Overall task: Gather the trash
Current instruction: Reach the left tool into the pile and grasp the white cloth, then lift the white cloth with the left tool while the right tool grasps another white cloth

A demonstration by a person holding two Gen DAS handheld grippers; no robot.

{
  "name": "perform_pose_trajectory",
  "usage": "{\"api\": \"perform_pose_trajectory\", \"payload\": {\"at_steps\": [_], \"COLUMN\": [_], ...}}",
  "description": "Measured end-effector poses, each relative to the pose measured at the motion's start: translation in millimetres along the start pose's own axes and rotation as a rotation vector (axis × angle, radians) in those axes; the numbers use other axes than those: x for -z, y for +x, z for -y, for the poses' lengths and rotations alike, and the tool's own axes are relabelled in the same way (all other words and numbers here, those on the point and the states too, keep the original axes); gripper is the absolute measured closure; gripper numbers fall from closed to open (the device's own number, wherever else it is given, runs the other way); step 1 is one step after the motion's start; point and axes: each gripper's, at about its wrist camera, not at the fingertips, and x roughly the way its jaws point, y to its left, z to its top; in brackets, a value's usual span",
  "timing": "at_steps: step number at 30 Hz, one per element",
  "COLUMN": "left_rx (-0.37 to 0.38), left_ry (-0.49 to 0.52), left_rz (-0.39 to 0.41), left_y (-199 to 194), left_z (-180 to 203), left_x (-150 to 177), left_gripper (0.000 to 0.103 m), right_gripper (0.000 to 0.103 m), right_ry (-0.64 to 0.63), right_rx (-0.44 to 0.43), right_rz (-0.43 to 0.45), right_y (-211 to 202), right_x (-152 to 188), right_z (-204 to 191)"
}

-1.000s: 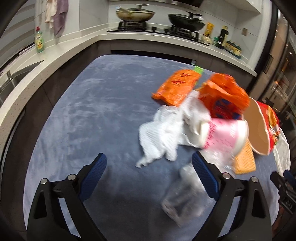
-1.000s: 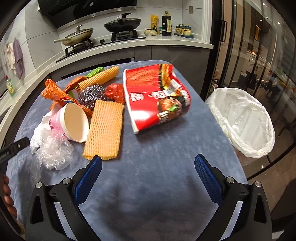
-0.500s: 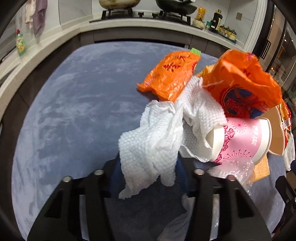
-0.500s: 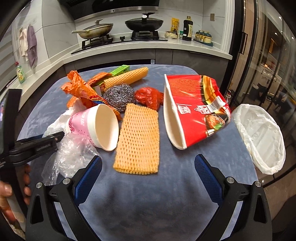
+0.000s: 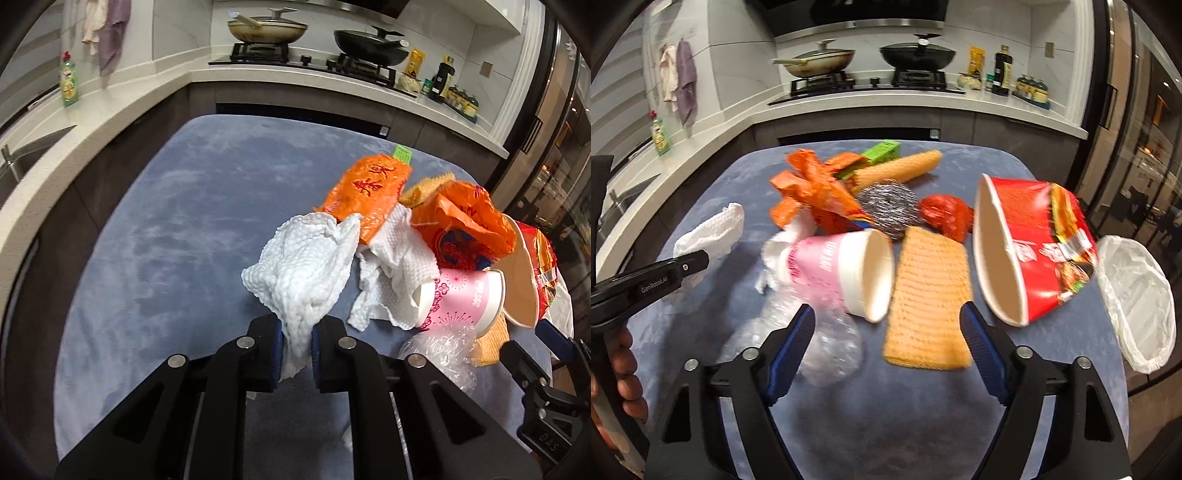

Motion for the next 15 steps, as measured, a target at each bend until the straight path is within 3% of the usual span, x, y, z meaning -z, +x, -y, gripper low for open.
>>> {"api": "perform_pose_trajectory", "payload": {"at_steps": [6, 15], "left_rx": [-0.009, 0.009], "left_ry": [-0.008, -0.032], "left_rz": [-0.015, -0.035], "left_y": [-9.9, -2.8], "left_z": [-10.1, -22.8], "left_x": [-1.0, 0.8], "left_gripper": [0.091, 0.091], "right_gripper": [0.048, 0.057], "right_ry": [-0.042, -0.083], "right_rx": [-0.116, -0.103], "right_rz": [-0.001, -0.006], "right_y": [15.0, 55.5], "right_x": [-17.3, -54.2], "right_z": [-40.3, -71.4]}}
